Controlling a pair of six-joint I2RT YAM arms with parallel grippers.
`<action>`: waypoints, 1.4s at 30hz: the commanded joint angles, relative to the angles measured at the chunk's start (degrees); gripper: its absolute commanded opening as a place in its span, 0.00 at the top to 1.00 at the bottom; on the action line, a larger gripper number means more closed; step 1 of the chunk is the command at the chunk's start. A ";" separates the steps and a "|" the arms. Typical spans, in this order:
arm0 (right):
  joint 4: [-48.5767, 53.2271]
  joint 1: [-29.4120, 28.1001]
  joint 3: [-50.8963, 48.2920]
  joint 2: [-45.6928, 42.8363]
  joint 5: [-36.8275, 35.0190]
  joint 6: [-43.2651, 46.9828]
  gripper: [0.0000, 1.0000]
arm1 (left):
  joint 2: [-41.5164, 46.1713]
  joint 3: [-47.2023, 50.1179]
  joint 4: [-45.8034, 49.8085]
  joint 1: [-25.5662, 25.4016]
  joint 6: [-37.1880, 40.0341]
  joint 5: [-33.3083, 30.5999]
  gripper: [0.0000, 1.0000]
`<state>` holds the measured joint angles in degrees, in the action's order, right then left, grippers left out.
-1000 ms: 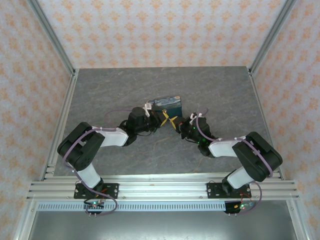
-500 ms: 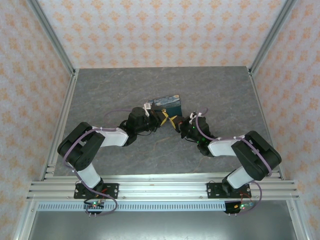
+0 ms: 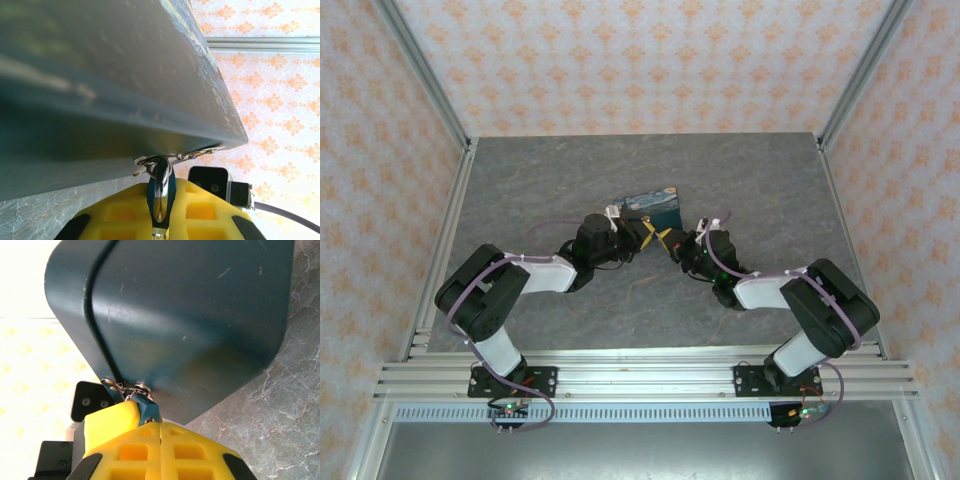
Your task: Unlock the padlock with the key
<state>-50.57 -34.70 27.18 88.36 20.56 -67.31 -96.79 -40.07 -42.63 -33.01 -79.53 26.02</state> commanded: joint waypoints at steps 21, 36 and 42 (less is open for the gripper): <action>-9.36 -0.21 2.53 2.98 -1.21 -9.55 1.00 | 0.28 -1.93 2.61 -2.40 -0.15 2.54 1.00; -8.54 -0.11 3.46 3.17 -2.73 -13.01 1.00 | 1.06 -2.57 3.13 -2.39 -2.47 1.88 1.00; -6.31 -0.12 4.31 1.23 -2.46 -13.73 1.00 | 3.92 -2.40 4.09 -2.50 -4.84 0.63 1.00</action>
<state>-54.00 -34.72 28.27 92.03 19.90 -79.75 -96.47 -41.21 -39.13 -33.01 -82.37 23.09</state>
